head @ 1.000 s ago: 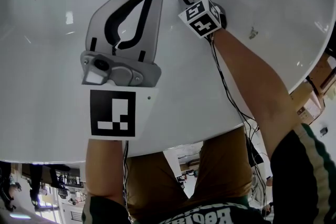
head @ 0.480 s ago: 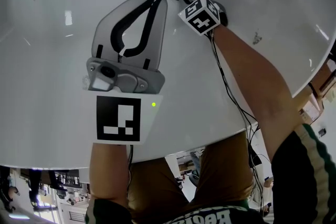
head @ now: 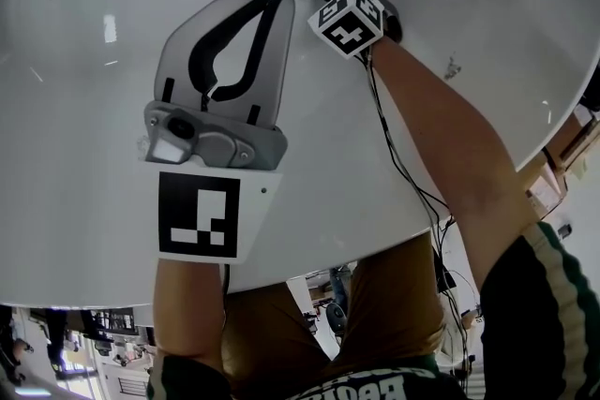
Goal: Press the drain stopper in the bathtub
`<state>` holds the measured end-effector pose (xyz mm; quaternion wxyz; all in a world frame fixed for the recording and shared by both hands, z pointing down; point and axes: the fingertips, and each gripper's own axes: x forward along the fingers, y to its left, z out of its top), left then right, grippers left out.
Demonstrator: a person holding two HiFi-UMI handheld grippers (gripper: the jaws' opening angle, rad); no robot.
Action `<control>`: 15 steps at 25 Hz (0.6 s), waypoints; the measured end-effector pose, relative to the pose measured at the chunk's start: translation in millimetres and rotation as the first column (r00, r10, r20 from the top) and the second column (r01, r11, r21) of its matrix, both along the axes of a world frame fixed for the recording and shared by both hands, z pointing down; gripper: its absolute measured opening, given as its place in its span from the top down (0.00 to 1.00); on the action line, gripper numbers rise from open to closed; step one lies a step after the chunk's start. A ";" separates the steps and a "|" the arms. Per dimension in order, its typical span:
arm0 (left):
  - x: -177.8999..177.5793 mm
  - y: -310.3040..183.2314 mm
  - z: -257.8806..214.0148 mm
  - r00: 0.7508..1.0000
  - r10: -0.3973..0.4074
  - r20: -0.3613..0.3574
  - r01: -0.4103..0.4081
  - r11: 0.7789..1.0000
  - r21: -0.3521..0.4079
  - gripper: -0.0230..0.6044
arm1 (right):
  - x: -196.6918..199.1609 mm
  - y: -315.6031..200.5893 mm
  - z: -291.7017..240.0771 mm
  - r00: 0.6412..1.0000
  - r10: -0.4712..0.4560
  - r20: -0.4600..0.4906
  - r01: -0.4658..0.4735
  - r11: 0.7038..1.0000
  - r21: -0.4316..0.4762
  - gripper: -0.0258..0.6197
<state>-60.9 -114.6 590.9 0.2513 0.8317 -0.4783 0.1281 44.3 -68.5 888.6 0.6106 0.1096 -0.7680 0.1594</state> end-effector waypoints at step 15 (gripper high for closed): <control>1.9 -5.5 0.7 1.000 -0.002 -0.005 0.002 1.000 0.010 0.95 | 2.3 0.6 6.3 0.995 -0.067 -0.076 0.067 0.998 0.003 0.94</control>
